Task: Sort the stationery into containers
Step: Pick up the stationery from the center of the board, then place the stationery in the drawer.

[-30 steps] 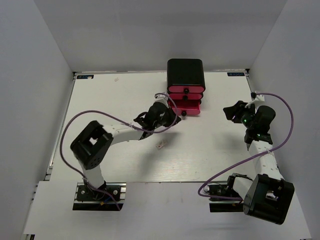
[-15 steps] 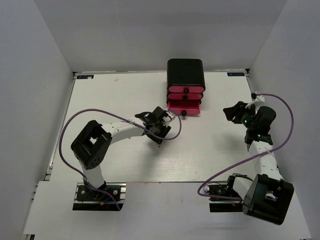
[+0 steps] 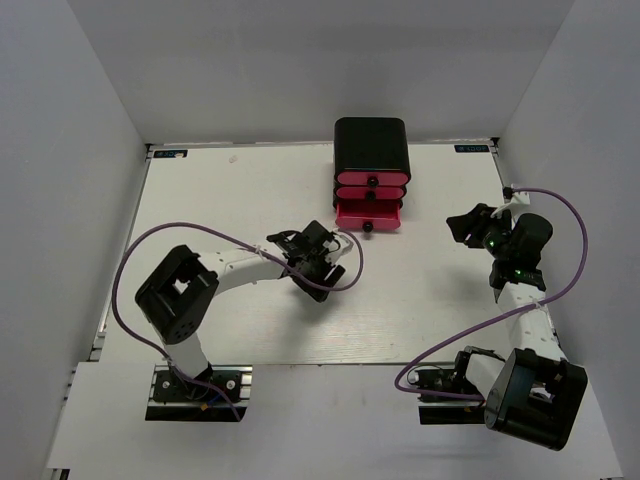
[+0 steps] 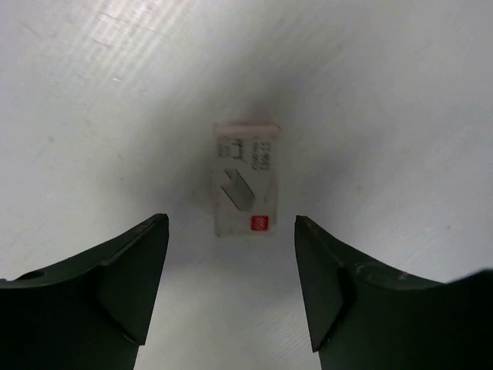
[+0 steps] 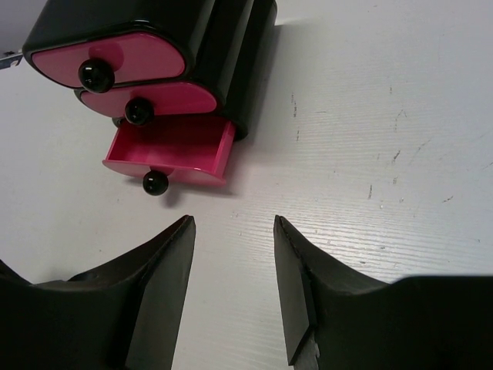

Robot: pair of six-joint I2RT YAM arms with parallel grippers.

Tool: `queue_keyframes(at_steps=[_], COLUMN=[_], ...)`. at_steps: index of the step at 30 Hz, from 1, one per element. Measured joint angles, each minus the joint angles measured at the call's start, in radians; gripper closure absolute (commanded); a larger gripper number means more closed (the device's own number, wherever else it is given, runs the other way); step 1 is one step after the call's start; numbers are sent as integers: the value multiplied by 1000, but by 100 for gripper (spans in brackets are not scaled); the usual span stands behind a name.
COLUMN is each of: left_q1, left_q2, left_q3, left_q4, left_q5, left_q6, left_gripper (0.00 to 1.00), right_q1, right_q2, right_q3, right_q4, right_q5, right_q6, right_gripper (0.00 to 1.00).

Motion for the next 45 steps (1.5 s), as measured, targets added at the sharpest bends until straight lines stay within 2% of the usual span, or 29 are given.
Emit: queue_keyframes(at_steps=[11, 15, 17, 18, 20, 23, 28, 32, 37, 45], left_q1=[-14, -27, -36, -40, -47, -63, -79, -80, -70, -63], left_q2=[-2, 17, 20, 21, 25, 35, 40, 41, 76, 201], left_q3=[-27, -26, -26, -26, -20, 8, 111, 214, 349, 416], left_q4=[46, 66, 69, 68, 61, 41, 17, 57, 179, 337], left_q5=[37, -12, -40, -57, -89, -153, -232, -269, -272, -293], left_q6=[-19, -35, -43, -46, -59, -68, -59, 5, 166, 413], left_gripper=[19, 29, 44, 60, 78, 98, 100, 100, 100, 100], right_q1=[0, -6, -6, -6, -6, -7, -7, -7, -10, -13], right_q2=[0, 0, 0, 0, 0, 0, 0, 0, 0, 0], right_q3=[0, 0, 0, 0, 0, 0, 0, 0, 0, 0], right_q4=[0, 0, 0, 0, 0, 0, 0, 1, 2, 11], right_q5=[-13, -16, -16, -17, -19, -20, -24, -25, -27, -31], right_q6=[0, 0, 0, 0, 0, 0, 0, 0, 1, 2], right_gripper=[48, 48, 48, 48, 48, 48, 48, 48, 48, 48])
